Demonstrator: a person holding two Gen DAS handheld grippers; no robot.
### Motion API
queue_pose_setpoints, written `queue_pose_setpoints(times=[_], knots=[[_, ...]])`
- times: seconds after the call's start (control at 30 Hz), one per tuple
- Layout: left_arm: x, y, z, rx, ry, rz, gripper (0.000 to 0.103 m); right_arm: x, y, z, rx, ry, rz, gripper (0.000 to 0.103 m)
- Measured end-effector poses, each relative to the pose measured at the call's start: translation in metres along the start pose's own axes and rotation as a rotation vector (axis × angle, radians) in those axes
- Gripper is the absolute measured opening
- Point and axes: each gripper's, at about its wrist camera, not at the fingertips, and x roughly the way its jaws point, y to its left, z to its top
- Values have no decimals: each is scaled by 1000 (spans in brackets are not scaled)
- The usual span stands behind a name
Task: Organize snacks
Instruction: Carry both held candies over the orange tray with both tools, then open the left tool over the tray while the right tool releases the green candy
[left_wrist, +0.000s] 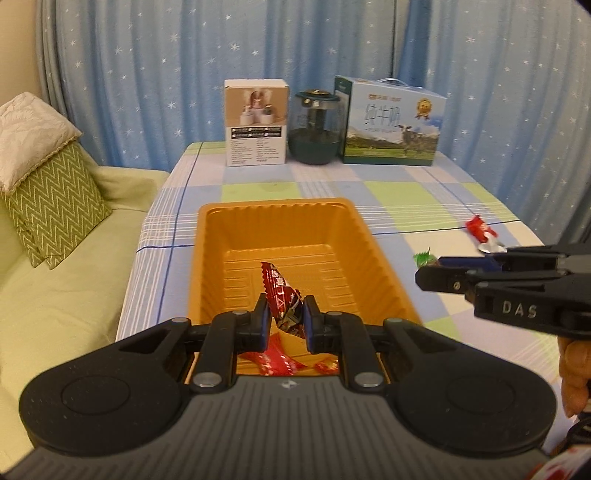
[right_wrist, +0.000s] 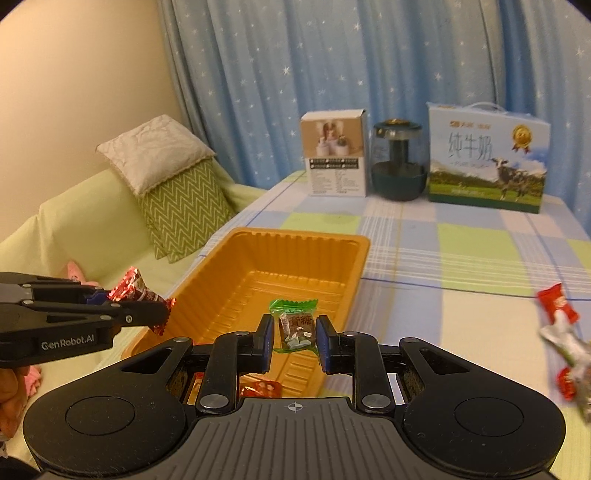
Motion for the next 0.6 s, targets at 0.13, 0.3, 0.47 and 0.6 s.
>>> queue_pose_setpoints(times=[0.13, 0.3, 0.47, 0.6], knots=[[15, 7, -1, -7, 15, 13, 16, 18, 1, -2, 2, 17, 4, 25], [34, 11, -4, -17, 33, 11, 16, 37, 1, 0, -29, 39, 5, 25], [50, 14, -3, -28, 46, 17, 18, 49, -1, 0, -28, 49, 5, 25], [54, 17, -4, -46, 45, 20, 30, 52, -1, -1, -22, 58, 11, 25]])
